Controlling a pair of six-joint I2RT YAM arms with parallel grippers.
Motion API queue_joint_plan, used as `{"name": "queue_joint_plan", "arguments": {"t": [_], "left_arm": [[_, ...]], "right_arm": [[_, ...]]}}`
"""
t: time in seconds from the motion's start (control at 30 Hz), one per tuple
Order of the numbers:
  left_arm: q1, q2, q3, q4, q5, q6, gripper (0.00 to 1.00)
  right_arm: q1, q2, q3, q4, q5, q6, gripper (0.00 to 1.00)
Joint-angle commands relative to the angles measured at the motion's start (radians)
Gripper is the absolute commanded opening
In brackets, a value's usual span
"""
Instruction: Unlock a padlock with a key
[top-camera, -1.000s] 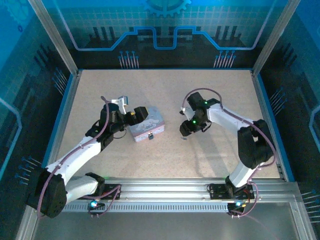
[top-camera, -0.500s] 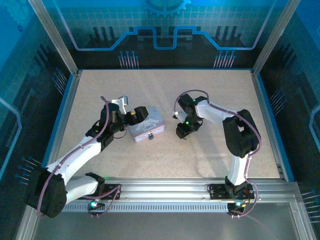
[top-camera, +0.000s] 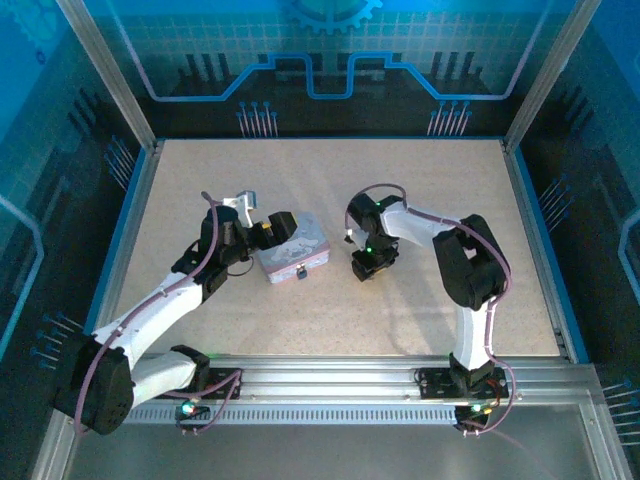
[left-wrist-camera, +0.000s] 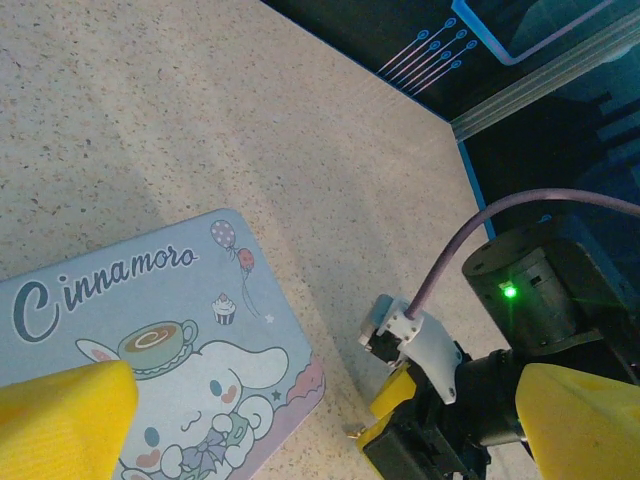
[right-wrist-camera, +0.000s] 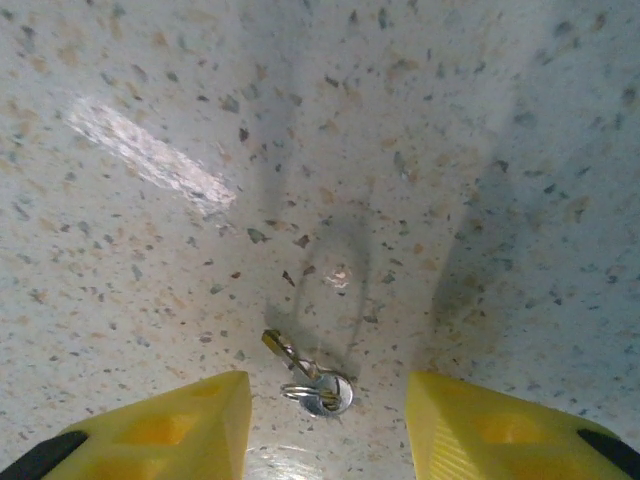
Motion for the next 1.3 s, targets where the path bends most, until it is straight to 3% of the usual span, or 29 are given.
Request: {"name": "queue_joint_plan", "arguments": {"t": [0.0,0.53,1.27], "left_arm": [[-0.007,0.008,0.013,0.013,0.012,-0.017,0.99],[-0.007,0.009,0.011,0.016,0.012,-0.021,0.99],[-0.007,0.013,0.021,0.011,0.013,-0.021,0.99]], "right_arm": [[0.02,0.023,0.023,-0.037,0.013,0.022,0.43],[0.027,0.02,0.004,-0.045,0.057,0.047,0.34],[0.027,-0.064,-0.033,-0.049,0.079,0.047,0.07]]}}
